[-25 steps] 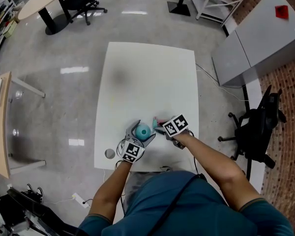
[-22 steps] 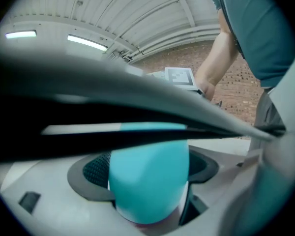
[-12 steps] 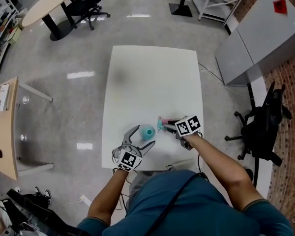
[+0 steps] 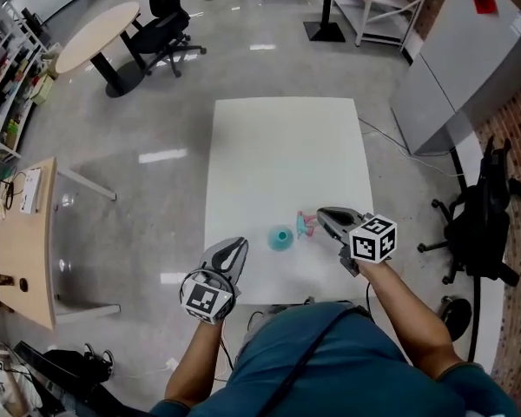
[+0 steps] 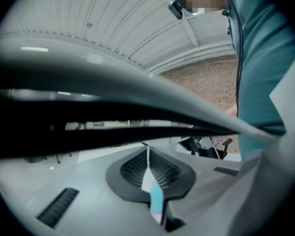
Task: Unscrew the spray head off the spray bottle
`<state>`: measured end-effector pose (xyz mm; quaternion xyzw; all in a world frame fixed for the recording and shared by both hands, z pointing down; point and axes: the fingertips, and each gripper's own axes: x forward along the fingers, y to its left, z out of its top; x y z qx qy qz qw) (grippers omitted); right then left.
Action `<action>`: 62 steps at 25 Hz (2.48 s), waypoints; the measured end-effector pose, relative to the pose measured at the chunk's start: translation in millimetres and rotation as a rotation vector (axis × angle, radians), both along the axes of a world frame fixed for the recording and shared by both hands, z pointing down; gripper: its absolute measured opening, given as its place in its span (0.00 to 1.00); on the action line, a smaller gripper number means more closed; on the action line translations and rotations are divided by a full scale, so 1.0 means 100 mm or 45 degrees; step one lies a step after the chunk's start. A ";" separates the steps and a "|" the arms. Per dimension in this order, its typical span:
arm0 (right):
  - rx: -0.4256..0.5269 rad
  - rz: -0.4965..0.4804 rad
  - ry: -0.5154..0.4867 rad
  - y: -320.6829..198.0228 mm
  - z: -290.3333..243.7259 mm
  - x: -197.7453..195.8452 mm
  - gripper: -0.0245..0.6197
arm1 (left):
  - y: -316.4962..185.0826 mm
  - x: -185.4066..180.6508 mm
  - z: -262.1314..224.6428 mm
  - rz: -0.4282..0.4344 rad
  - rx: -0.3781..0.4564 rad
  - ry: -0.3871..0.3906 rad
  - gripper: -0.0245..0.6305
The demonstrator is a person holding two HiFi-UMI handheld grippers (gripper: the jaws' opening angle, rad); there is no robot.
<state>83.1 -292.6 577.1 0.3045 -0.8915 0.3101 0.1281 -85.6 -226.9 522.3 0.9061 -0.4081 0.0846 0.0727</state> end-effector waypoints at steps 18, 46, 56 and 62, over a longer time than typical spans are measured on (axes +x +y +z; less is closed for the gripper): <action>0.668 0.089 -0.100 1.11 -1.89 0.13 0.04 | 0.70 0.12 -1.20 0.165 0.138 0.114 0.04; 0.742 -0.095 -0.187 4.86 -2.25 0.77 0.04 | 4.29 0.89 -1.70 0.004 0.208 0.061 0.04; 0.772 -0.066 -0.172 5.60 -2.34 0.33 0.04 | 5.27 0.41 -1.65 0.015 0.185 0.077 0.04; 0.762 0.077 -0.169 6.29 -2.39 -0.01 0.04 | 5.91 -0.03 -1.61 0.088 0.175 0.075 0.04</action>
